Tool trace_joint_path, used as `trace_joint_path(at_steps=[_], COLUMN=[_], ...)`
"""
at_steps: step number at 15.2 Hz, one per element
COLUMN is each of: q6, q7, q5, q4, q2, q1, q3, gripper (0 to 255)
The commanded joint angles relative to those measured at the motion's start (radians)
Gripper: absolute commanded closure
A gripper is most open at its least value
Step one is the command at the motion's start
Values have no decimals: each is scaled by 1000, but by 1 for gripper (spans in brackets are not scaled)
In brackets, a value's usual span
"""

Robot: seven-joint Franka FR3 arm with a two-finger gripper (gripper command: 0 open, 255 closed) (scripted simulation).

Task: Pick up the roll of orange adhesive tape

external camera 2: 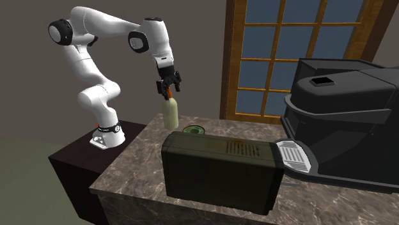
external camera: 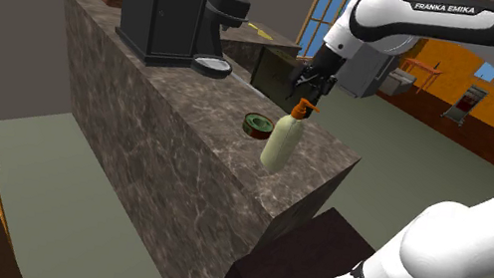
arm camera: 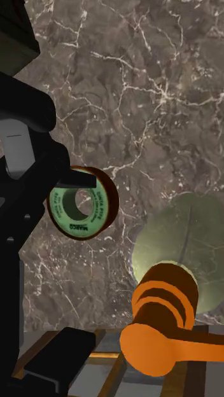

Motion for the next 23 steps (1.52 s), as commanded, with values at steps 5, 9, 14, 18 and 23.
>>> trace_joint_path(at_steps=[5,9,14,18,23], q6=[109,154,184,233,275], q7=[-19,-29,-38,-46,-54], q5=[14,22,28,34,40], q4=[82,161,259,234,215], q2=[234,388,545,569,593], q1=[12,17,19,19,19], q3=[3,6,9,11,12], gripper=[0,0,0,0,0])
